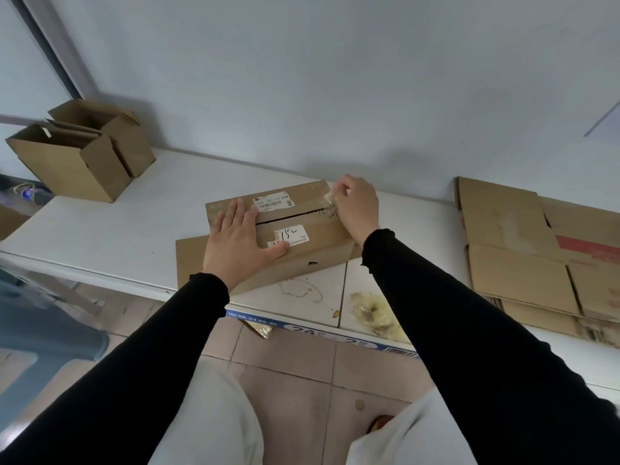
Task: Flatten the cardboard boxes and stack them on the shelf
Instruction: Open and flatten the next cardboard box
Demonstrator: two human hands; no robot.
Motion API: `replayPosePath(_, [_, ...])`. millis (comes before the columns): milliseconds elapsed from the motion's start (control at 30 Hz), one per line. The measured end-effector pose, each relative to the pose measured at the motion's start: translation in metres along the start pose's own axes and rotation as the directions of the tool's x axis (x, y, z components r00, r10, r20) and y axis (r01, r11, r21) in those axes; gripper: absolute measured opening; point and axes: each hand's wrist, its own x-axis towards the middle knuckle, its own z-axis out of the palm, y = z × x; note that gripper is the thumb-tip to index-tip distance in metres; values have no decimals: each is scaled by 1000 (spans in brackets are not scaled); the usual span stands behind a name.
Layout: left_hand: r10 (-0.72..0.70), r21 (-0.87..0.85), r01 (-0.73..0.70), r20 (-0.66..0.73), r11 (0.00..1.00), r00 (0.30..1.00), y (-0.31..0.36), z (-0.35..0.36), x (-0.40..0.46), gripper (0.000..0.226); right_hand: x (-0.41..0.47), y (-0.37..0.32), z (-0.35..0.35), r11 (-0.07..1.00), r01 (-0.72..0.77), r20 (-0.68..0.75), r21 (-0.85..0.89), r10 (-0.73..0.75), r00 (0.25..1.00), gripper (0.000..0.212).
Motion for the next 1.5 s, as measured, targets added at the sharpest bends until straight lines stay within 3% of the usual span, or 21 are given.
replayPosePath(67, [1,3,-1,1,1000,1000,0,1,0,108,0,0,1,967,137,41,-215,-131,990,34])
replayPosePath(167, [0,8,0,5,1000,1000,0,1,1,109,-10,-1,2,904,234,101,-359,-211,972,51])
replayPosePath(233, [0,11,0,5,1000,1000,1,1,1,109,-14,3,5,866,283,118,-411,-257,959,43])
replayPosePath(300, [6,11,-6,1,1000,1000,1,0,0,109,-16,5,10,913,228,104,-338,-205,973,29])
replayPosePath(367, [9,10,-9,-2,1000,1000,1,1,-1,109,-14,6,11,999,7,1,-52,-7,1000,33])
replayPosePath(433, [10,19,-10,-5,1000,1000,1,1,-1,109,-12,7,7,914,-268,-14,306,286,958,35])
replayPosePath(467, [12,23,-12,-3,1000,1000,1,1,-1,109,-11,10,6,857,-341,7,387,367,930,28])
replayPosePath(567, [12,27,-12,2,1000,1000,1,1,-1,110,-11,10,3,805,-425,112,414,418,901,29])
replayPosePath(667, [12,27,-12,4,1000,1000,1,2,-1,111,-11,4,1,892,-348,166,288,311,936,41])
replayPosePath(733, [13,28,-13,3,1000,1000,1,2,-1,111,-11,3,0,950,-263,137,169,241,961,36])
replayPosePath(800, [14,26,-13,-3,1000,1000,1,2,-1,111,-10,5,4,932,-290,126,217,268,955,23])
replayPosePath(867, [12,24,-12,-9,1000,1000,1,2,-1,111,-11,8,9,855,-384,107,349,370,923,14])
replayPosePath(967, [7,18,-6,-13,1000,1000,3,1,-1,111,-15,13,10,599,-533,143,598,574,806,16])
replayPosePath(1067, [0,17,0,-17,1000,1000,3,1,-2,111,-24,26,-2,656,-575,252,489,525,813,23])
replayPosePath(1100, [1,15,-1,-18,1000,1000,3,1,-3,111,-26,28,-10,626,-581,227,519,554,801,21])
replayPosePath(1133, [2,14,-2,-22,1000,1000,3,1,-4,111,-25,29,-19,509,-606,254,611,599,759,15])
replayPosePath(1167, [5,14,-4,-27,1000,1000,3,0,-3,111,-26,34,-28,488,-548,198,679,598,777,9])
replayPosePath(1233, [16,17,-15,-28,1000,999,3,0,-3,111,-30,46,-51,351,-465,175,813,615,769,25])
replayPosePath(1267, [18,18,-17,-28,1000,999,2,0,-2,111,-36,53,-66,380,-441,169,813,570,804,27])
replayPosePath(1367, [22,15,-22,-27,1000,999,2,1,-2,112,-78,56,-102,764,-359,126,537,348,929,10])
replayPosePath(1500, [29,13,-28,-26,1000,999,2,1,-3,111,-132,63,-114,963,-184,221,195,140,965,9])
